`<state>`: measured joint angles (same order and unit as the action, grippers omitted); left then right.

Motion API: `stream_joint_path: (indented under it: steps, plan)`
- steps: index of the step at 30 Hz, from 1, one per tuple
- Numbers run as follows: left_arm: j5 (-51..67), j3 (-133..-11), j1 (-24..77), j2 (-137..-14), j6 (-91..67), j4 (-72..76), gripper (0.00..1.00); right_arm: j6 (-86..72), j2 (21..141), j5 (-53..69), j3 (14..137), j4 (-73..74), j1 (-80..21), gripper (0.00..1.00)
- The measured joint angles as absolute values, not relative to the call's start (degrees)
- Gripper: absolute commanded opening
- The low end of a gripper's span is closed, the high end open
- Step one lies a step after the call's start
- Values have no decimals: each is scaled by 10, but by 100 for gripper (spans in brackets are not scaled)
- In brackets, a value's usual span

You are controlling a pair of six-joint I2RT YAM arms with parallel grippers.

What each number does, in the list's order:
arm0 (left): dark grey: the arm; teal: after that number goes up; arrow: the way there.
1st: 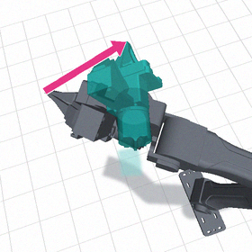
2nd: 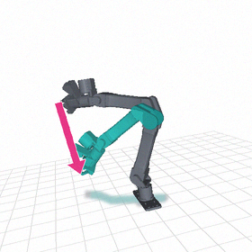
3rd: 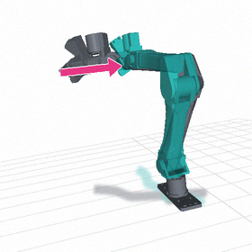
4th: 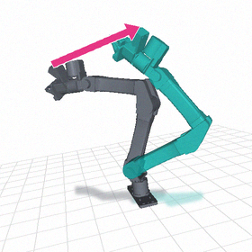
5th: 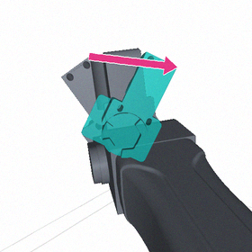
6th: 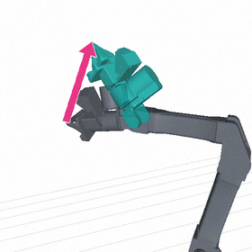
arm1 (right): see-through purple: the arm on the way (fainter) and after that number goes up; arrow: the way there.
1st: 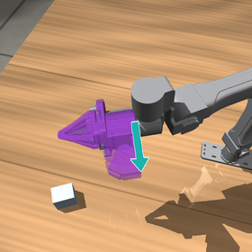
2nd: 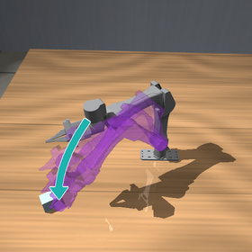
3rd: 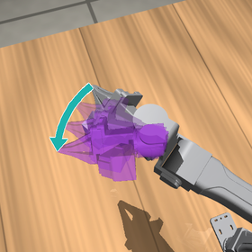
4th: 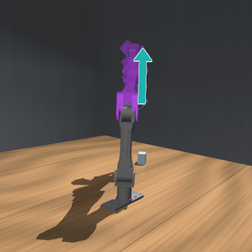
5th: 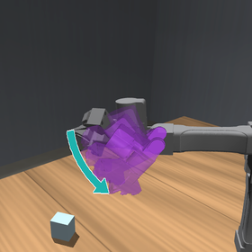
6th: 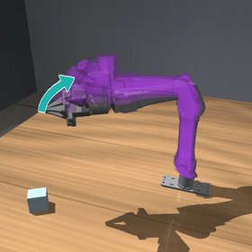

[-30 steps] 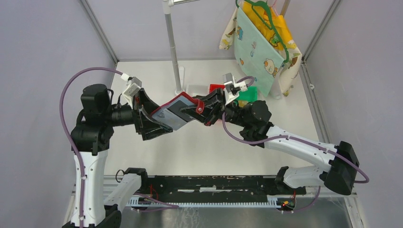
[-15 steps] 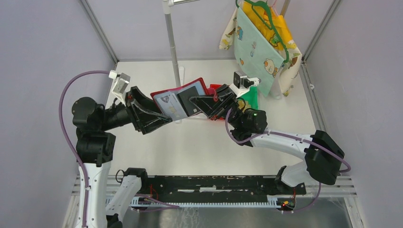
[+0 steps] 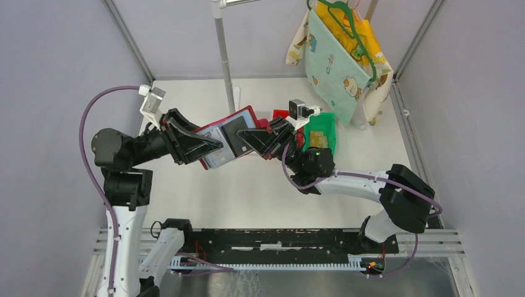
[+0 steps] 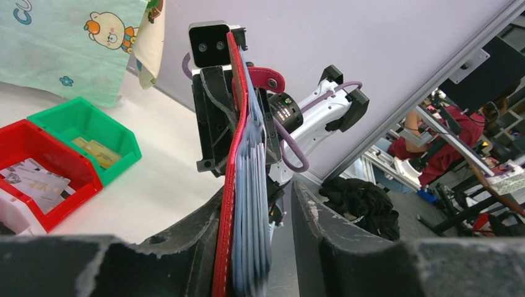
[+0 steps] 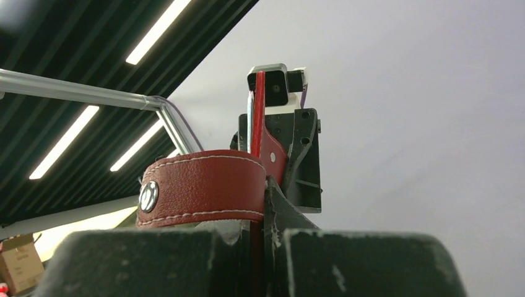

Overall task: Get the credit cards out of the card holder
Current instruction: Remove the credit card from the card holder.

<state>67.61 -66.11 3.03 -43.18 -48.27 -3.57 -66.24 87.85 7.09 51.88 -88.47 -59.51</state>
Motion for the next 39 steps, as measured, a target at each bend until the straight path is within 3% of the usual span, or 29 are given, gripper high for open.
stream_joint_path:
  steps: [7,12,13,17,19,34,36,39]
  plan:
    - [676,-628,30,-420,-511,-2,37,-669,883,53,517,-882,-597,0]
    - [675,-620,30,-408,-514,2,28,-673,884,44,514,-883,-604,0]
    - [675,-619,30,-406,-514,3,30,-676,885,42,514,-884,-607,0]
    - [674,-618,30,-404,-516,2,56,-677,886,28,513,-886,-611,0]
    - [674,-615,30,-401,-518,2,58,-676,888,22,510,-885,-611,0]
    - [669,-595,30,-376,-519,-3,40,-670,891,10,507,-885,-620,0]
    - [666,-595,30,-376,-518,-17,46,-665,891,8,504,-885,-621,0]
    - [665,-595,30,-376,-517,-28,76,-658,891,0,498,-885,-621,0]
